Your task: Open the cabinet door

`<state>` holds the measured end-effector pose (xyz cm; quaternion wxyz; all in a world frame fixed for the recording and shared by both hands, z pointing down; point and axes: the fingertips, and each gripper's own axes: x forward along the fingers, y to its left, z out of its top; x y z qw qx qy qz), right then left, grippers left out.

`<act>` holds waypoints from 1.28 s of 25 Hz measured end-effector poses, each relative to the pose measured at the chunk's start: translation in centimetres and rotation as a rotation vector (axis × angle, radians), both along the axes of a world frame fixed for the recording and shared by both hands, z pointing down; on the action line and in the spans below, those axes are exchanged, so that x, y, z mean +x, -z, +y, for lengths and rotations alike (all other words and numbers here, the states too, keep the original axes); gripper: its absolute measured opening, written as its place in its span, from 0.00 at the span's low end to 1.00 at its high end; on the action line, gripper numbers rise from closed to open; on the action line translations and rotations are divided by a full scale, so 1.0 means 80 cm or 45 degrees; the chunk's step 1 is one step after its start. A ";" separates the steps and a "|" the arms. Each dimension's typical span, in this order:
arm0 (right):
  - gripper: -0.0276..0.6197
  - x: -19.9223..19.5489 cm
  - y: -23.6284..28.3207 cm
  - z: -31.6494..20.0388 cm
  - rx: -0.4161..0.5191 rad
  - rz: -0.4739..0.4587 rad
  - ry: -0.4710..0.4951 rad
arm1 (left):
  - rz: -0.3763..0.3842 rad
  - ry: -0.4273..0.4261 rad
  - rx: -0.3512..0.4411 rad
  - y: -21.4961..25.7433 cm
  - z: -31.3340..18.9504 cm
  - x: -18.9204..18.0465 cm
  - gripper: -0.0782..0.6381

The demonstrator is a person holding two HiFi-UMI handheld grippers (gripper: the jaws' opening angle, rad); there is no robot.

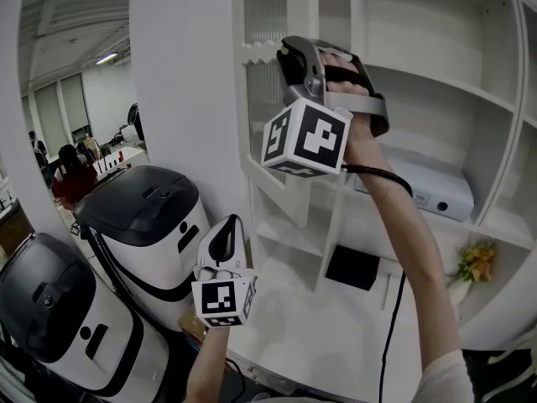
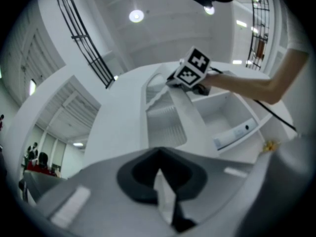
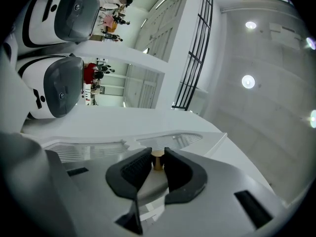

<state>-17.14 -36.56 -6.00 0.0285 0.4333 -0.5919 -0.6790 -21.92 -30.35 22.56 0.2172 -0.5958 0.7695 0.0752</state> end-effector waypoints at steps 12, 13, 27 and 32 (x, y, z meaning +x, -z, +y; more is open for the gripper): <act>0.16 -0.034 -0.001 0.039 0.034 0.012 -0.147 | -0.007 -0.023 0.031 0.007 0.037 -0.029 0.12; 0.16 -0.038 -0.001 0.042 0.034 0.012 -0.160 | -0.012 -0.028 0.033 0.009 0.040 -0.036 0.12; 0.16 -0.077 -0.007 0.074 0.027 0.053 -0.288 | -0.026 -0.028 0.016 0.011 0.095 -0.095 0.12; 0.15 -0.091 -0.007 0.083 0.053 0.061 -0.311 | -0.027 -0.021 0.037 0.008 0.132 -0.097 0.12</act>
